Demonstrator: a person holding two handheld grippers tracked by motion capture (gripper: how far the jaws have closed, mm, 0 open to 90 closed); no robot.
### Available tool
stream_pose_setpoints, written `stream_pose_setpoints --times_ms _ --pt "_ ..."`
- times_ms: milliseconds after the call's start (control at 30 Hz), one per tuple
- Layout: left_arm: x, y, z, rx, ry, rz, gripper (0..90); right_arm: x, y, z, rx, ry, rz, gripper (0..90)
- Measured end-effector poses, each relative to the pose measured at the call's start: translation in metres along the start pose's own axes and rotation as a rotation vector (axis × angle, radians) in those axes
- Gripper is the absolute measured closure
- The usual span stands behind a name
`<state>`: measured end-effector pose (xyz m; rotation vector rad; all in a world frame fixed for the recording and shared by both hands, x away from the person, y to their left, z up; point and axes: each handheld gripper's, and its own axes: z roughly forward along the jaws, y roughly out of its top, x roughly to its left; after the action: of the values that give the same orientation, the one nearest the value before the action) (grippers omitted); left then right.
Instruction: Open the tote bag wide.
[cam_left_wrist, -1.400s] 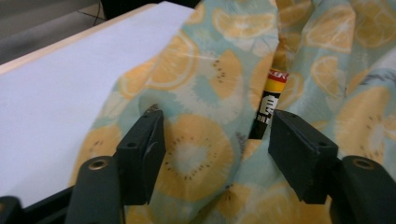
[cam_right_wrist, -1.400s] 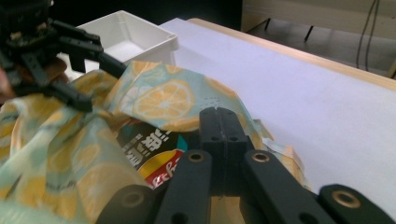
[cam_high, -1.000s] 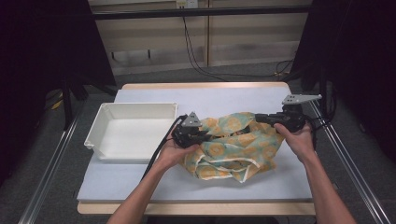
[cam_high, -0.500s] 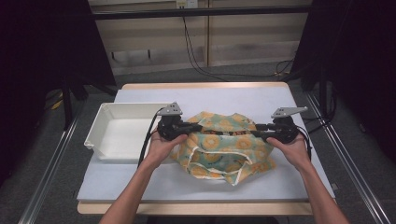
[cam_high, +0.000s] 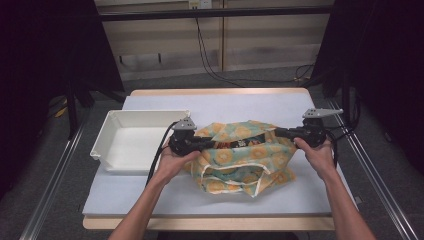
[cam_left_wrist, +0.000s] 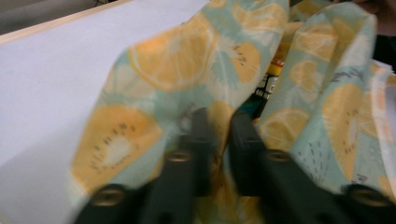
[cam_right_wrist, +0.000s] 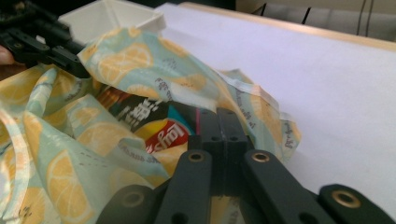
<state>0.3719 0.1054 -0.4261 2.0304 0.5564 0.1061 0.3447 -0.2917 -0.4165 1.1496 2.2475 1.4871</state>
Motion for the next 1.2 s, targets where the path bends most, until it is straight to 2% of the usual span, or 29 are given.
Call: stream_pose_setpoints --times_ms 133,200,233,267,300,333,367,400,433,467,533,567,600,633,700,767,800,833,867,900,933,967,1000,1033,1067,1100,1133,1167,1200 --pt "-0.016 0.009 -0.011 -0.053 0.006 0.025 53.9 0.007 0.000 0.000 0.012 0.018 -0.027 89.9" --pt "-0.027 0.020 -0.021 -0.112 -0.009 0.050 53.0 0.012 0.003 -0.002 0.011 0.005 -0.046 80.1" --pt "-0.027 0.020 -0.021 -0.112 -0.009 0.050 54.5 0.012 0.003 -0.002 0.011 0.005 -0.046 80.1" --pt "-0.033 0.024 -0.023 -0.131 -0.025 0.057 57.2 0.016 0.006 -0.003 0.006 0.007 -0.061 76.1" --pt "-0.037 0.027 -0.022 -0.136 -0.045 0.069 57.2 0.016 0.006 -0.003 0.006 0.007 -0.061 76.1" --pt "-0.040 0.029 -0.020 -0.132 -0.061 0.080 60.4 0.019 0.008 -0.004 0.004 -0.002 -0.071 74.7" --pt "-0.043 0.032 -0.016 -0.123 -0.073 0.077 63.4 0.021 0.010 -0.004 0.005 -0.001 -0.079 74.4" --pt "-0.048 0.036 -0.004 -0.110 -0.090 0.069 65.1 0.024 0.013 -0.002 0.017 0.005 -0.097 71.5" --pt "-0.048 0.036 -0.004 -0.110 -0.090 0.069 64.7 0.024 0.013 -0.002 0.017 0.005 -0.097 71.5" --pt "-0.054 0.040 0.012 -0.088 -0.114 0.059 61.5 0.026 0.015 0.003 0.037 0.010 -0.109 67.7" --pt "-0.062 0.043 0.029 -0.063 -0.121 0.067 53.6 0.027 0.014 0.008 0.057 0.009 -0.118 63.8" --pt "-0.062 0.043 0.029 -0.063 -0.121 0.067 50.7 0.027 0.014 0.008 0.057 0.009 -0.118 63.8" --pt "-0.069 0.045 0.046 -0.028 -0.126 0.067 47.2 0.027 0.012 0.014 0.079 -0.008 -0.133 58.4" --pt "-0.074 0.045 0.054 -0.013 -0.137 0.076 44.6 0.026 0.011 0.016 0.085 -0.012 -0.134 57.5" --pt "-0.077 0.044 0.059 -0.003 -0.131 0.093 44.1 0.025 0.010 0.019 0.092 -0.016 -0.135 55.7" --pt "-0.083 0.039 0.071 0.054 -0.127 0.120 43.3 0.024 0.009 0.022 0.103 -0.021 -0.147 53.5" --pt "-0.084 0.036 0.075 0.066 -0.119 0.127 43.3 0.023 0.008 0.024 0.112 -0.027 -0.146 52.9" --pt "-0.084 0.034 0.078 0.077 -0.117 0.125 46.5 0.021 0.006 0.026 0.120 -0.033 -0.146 51.8" --pt "-0.084 0.031 0.080 0.077 -0.124 0.122 57.4 0.017 0.003 0.029 0.131 -0.049 -0.136 51.2" --pt "-0.086 0.028 0.082 0.091 -0.121 0.144 64.8 0.015 0.001 0.030 0.136 -0.053 -0.127 51.1" --pt "-0.086 0.028 0.082 0.091 -0.121 0.144 74.9 0.015 0.001 0.030 0.136 -0.053 -0.127 51.1" --pt "-0.088 0.027 0.085 0.098 -0.124 0.157 74.9 0.013 0.000 0.031 0.135 -0.050 -0.120 51.2" --pt "-0.091 0.027 0.085 0.099 -0.136 0.162 88.3 0.009 -0.004 0.034 0.135 -0.056 -0.097 52.9" --pt "-0.093 0.027 0.085 0.094 -0.145 0.175 88.3 0.009 -0.004 0.034 0.135 -0.056 -0.097 52.9" --pt "-0.097 0.026 0.084 0.086 -0.157 0.190 89.6 0.008 -0.004 0.037 0.146 -0.061 -0.100 59.8" --pt "-0.103 0.025 0.081 0.079 -0.195 0.207 89.8 0.009 -0.004 0.037 0.149 -0.064 -0.101 64.9" --pt "-0.103 0.025 0.081 0.079 -0.195 0.207 90.0 0.009 -0.004 0.037 0.149 -0.064 -0.101 64.9" --pt "-0.110 0.022 0.080 0.086 -0.216 0.229 90.0 0.007 -0.003 0.037 0.140 -0.053 -0.097 79.0" --pt "-0.113 0.020 0.079 0.085 -0.223 0.235 90.0 0.006 -0.002 0.037 0.136 -0.046 -0.089 86.2"
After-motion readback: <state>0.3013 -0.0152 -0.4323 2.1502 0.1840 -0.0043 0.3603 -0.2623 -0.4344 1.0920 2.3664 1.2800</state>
